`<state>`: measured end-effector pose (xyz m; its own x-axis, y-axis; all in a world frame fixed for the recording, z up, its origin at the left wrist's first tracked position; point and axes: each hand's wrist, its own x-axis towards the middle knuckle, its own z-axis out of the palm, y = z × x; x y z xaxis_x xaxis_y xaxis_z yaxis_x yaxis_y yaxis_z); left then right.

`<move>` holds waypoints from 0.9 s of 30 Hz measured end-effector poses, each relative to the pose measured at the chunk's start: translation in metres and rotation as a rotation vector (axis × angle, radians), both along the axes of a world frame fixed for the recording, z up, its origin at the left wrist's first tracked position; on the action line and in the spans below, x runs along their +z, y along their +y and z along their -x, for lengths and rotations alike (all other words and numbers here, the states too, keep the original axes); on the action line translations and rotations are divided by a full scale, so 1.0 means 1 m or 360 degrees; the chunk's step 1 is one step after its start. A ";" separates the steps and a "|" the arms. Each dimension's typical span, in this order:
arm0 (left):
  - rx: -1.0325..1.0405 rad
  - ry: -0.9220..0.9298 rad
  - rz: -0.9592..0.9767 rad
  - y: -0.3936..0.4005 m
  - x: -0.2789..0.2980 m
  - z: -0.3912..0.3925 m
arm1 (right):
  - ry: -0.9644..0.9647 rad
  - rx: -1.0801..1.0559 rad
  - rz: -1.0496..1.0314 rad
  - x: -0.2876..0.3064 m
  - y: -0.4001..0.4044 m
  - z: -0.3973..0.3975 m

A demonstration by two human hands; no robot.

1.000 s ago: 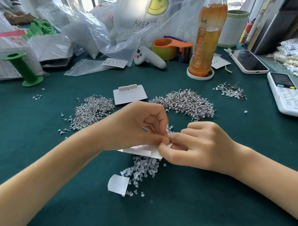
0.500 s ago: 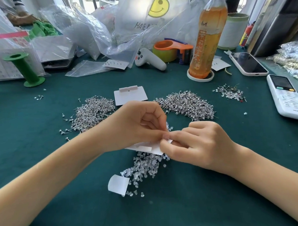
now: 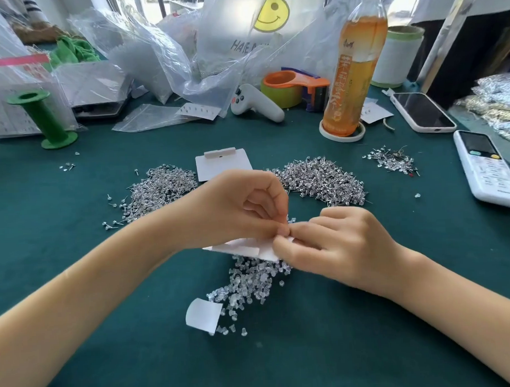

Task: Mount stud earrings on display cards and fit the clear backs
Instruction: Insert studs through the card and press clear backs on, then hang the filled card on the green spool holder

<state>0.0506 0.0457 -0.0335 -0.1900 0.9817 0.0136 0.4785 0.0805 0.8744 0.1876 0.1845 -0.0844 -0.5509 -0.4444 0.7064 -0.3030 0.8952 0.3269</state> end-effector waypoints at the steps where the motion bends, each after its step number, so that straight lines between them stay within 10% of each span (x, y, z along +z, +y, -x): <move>1: 0.0048 -0.0059 -0.0036 0.001 0.001 0.001 | -0.0043 0.0003 0.0097 0.001 0.002 0.001; 8: 0.0593 -0.0114 -0.0242 -0.009 0.005 0.036 | -0.0585 -0.0076 0.1705 0.002 0.014 0.000; 12: 0.0567 -0.0107 -0.0203 -0.015 0.000 0.041 | -0.0692 0.0025 0.2102 0.008 0.013 0.002; 19: 0.0559 -0.0287 -0.0318 -0.033 0.006 0.044 | -0.0804 -0.0019 0.2255 0.024 0.015 0.025; 27: 0.1428 0.0269 -0.0431 -0.079 0.012 0.088 | -0.1059 -0.0149 0.1605 0.065 -0.011 0.159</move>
